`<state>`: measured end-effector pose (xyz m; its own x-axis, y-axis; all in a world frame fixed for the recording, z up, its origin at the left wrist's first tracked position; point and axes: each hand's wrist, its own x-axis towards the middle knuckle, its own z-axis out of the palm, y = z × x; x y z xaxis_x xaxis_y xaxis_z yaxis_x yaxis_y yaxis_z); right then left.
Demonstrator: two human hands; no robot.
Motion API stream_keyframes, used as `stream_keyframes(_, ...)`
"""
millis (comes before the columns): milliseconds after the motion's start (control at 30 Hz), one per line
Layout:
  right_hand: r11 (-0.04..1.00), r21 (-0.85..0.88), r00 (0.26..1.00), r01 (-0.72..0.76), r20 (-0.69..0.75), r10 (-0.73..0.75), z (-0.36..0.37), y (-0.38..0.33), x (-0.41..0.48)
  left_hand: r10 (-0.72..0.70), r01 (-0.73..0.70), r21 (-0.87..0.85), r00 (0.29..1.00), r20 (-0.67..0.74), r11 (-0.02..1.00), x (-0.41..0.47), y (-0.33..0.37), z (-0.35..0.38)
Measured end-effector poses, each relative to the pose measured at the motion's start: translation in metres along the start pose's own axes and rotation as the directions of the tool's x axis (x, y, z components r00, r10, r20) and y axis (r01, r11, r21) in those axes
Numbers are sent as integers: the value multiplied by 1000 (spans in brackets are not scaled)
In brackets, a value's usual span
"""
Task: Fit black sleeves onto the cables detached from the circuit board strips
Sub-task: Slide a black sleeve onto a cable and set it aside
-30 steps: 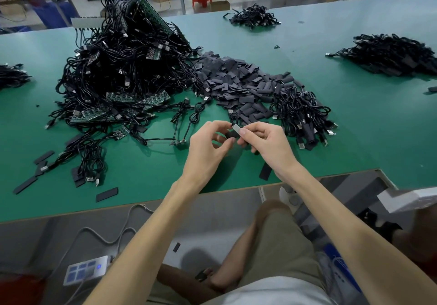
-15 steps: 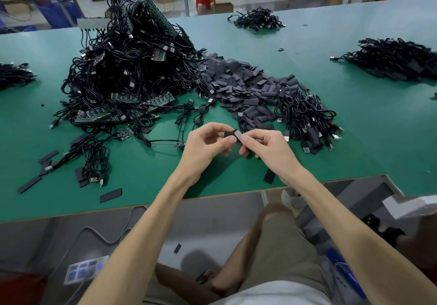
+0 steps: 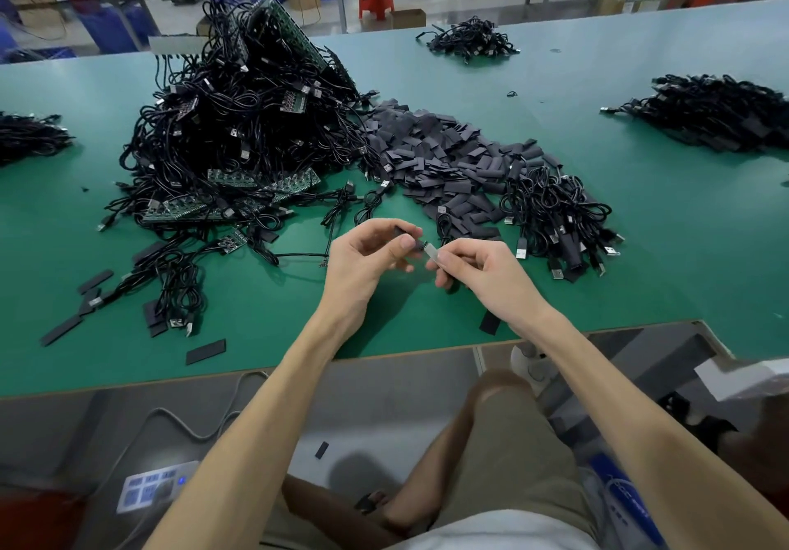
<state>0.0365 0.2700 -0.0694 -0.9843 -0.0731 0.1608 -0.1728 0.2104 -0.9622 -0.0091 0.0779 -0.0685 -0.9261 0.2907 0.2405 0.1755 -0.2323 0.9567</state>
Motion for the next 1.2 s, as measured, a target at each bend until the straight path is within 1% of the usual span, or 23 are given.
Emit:
stream_keyframes(400, 998, -55, 1000, -9, 17, 10, 0, -1, 0, -69, 67, -76, 997, -21, 995, 0, -2, -1)
stream_keyframes(933, 998, -69, 999, 1, 34, 1, 1, 2, 1, -92, 89, -94, 995, -27, 992, 1, -7, -5)
stream_keyframes(1200, 997, -78, 1000, -5, 12, 6, 0, 3, 1, -91, 93, -82, 996, 21, 992, 1, -8, -7)
